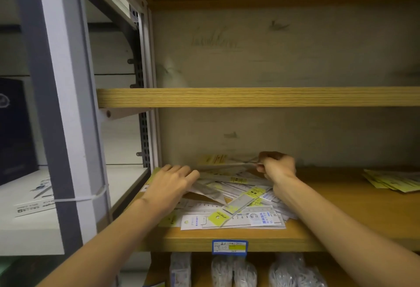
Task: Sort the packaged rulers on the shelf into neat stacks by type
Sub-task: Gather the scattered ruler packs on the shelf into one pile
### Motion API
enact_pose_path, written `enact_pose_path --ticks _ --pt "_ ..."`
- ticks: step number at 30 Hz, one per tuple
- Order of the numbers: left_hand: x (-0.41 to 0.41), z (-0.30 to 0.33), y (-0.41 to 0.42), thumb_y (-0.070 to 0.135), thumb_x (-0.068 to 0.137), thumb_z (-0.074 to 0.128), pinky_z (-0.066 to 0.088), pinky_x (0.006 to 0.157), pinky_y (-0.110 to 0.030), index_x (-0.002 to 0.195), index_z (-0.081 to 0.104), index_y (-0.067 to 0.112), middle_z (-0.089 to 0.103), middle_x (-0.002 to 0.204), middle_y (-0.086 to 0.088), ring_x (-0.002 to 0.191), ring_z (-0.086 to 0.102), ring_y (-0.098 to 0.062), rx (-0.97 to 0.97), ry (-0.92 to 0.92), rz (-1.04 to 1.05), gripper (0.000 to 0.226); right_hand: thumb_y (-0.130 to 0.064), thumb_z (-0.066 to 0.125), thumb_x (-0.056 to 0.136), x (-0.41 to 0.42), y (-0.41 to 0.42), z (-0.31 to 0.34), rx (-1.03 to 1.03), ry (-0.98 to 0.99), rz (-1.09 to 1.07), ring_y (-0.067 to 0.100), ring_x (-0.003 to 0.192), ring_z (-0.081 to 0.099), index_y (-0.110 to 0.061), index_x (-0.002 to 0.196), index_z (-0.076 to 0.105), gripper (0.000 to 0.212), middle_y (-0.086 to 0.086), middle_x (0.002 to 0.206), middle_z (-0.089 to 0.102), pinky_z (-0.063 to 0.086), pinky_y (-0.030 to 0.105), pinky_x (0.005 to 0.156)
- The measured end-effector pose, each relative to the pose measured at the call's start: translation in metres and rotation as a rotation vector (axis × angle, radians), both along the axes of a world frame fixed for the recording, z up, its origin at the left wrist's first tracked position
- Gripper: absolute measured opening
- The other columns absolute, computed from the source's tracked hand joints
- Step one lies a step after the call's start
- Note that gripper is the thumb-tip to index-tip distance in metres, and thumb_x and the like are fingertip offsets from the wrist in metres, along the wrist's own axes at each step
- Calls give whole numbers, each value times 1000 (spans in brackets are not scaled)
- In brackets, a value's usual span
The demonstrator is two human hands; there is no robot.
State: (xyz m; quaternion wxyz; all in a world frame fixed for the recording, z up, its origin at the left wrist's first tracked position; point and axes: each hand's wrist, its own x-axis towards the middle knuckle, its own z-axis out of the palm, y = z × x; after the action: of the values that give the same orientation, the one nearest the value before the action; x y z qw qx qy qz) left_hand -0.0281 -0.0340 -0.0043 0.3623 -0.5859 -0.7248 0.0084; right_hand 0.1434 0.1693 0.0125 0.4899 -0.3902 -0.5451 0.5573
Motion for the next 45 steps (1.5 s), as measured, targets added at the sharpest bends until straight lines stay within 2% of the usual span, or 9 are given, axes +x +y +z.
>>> enact_pose_path --ticks 5,9,14,17,22,26,32,39,45 --pt "8 -4 11 10 37 94 50 57 -31 84 69 18 64 80 -3 67 63 -22 64 87 -55 54 -4 63 81 11 6 -10 10 -10 -8 14 63 68 -19 93 66 19 7 93 72 47 24 59" --pt "18 -3 24 7 43 92 48 55 -32 81 66 14 61 79 -6 65 61 -25 111 109 -114 46 -4 62 80 19 27 -10 -13 20 -21 14 69 53 -39 118 55 53 5 109 63 48 28 68" --pt "35 4 54 -1 39 86 46 50 -30 73 64 12 60 72 -7 59 59 -28 166 121 -121 43 -10 66 79 31 59 -9 -45 -22 -38 31 97 66 -12 113 59 35 12 112 65 55 44 89" --pt "49 6 76 -1 37 84 45 50 -29 70 64 13 59 68 -6 57 58 -28 183 119 -124 41 -10 64 88 44 72 -3 -38 -5 5 30 97 65 -14 107 60 20 13 108 66 54 31 72" --pt "77 6 112 1 32 85 45 51 -28 68 64 14 60 69 -5 59 60 -27 201 95 -108 43 -18 63 93 71 103 2 56 -67 79 12 53 41 -16 81 58 12 13 92 63 27 16 38" --pt "95 0 131 2 37 82 49 51 -31 72 65 13 63 73 -6 62 62 -28 206 72 -124 40 -19 62 93 86 119 -4 68 -74 129 15 64 48 -13 95 61 6 15 105 66 36 24 55" --pt "117 -3 152 4 61 64 48 52 -30 72 65 13 64 73 -5 60 62 -27 246 105 -184 14 -23 64 91 110 131 -6 21 -69 111 30 105 61 -9 115 64 28 12 115 67 50 41 92" --pt "135 -5 172 0 47 83 50 54 -30 73 67 13 67 75 -5 60 63 -26 200 76 -204 33 -12 63 91 140 133 -10 32 21 70 26 112 57 -10 117 58 27 6 119 61 47 47 102" --pt "169 1 193 1 45 77 49 55 -31 71 65 13 65 73 -4 61 63 -27 159 43 -231 31 -6 64 87 175 149 -10 61 49 14 24 110 57 -15 108 56 25 0 107 60 47 48 101"
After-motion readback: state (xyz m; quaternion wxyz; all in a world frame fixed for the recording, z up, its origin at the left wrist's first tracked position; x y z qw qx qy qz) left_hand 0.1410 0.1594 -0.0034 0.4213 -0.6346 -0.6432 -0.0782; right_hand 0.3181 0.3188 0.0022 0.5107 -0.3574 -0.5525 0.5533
